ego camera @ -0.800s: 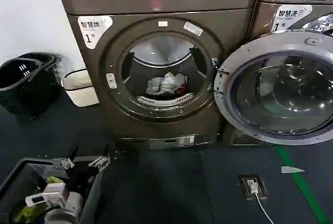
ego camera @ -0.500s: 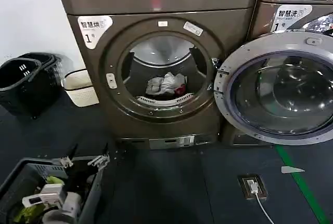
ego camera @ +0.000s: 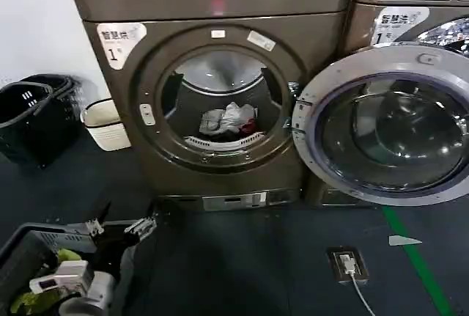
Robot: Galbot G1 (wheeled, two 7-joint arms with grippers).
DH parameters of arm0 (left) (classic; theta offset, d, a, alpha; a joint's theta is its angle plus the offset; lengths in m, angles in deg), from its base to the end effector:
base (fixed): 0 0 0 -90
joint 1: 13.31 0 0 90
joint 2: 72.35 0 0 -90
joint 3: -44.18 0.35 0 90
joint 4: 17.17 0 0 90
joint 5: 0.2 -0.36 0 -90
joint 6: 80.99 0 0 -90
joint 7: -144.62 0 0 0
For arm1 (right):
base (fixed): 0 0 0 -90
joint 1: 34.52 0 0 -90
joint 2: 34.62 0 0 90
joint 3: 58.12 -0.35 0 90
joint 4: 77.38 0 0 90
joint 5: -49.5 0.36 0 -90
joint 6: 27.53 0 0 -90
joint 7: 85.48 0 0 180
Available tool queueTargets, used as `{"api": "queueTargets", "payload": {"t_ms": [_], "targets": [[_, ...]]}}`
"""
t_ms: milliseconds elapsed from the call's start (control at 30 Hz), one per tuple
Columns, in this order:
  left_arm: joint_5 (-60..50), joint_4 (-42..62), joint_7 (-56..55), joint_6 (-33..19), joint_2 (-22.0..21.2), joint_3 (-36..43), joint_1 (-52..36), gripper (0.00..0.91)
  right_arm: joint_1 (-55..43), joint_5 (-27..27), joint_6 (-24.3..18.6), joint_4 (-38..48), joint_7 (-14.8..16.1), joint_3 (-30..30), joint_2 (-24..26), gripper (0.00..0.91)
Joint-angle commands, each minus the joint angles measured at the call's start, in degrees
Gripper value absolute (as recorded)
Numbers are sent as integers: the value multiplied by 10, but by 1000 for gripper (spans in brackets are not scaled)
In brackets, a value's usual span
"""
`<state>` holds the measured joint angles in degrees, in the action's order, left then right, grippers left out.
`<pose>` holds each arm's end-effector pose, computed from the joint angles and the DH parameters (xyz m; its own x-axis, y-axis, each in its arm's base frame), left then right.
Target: Grasp the clothes from the dryer.
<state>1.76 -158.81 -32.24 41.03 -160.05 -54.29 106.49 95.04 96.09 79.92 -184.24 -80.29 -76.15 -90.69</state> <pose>0.1588 0.0356 -0.1674 -0.9836 -0.0527 0.1726 -0.0417 0.9969 0.0668 -0.0955 -0.4089 0.0518 -0.4048 0.7417 -0.5348 0.8929 0.4467 -0.0563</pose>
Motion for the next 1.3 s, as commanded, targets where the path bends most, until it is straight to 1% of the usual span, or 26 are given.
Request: {"api": "queueTargets", "payload": {"t_ms": [33,833,933,1000,1067,1167,1233,1300], "targets": [[3,-5,0,-2,0,-3,1,907,2,5,-2,1,1,-3,0,907],[6,-6,3,-3,-3,-5,2,907,1,9,-3,2,7,-6,-3,907],[6,-7,3,-3,-4,-4,2,907,2,9,-7,4,7,-7,-3,907],[6,-7,4,-3,-4,-4,2,907,4,13,-20,5,6,-6,-3,907],[7,-9,4,-2,-4,-3,1,907,6,22,-23,3,11,-8,-2,907],[9,-12,6,-3,-3,-3,1,907,7,30,-26,1,28,-9,-3,907],[10,-15,6,-4,-2,-4,1,907,6,33,-27,0,32,-9,-5,907],[14,-18,6,-8,-1,-4,1,907,5,42,-26,-3,30,-10,-5,907]]}}
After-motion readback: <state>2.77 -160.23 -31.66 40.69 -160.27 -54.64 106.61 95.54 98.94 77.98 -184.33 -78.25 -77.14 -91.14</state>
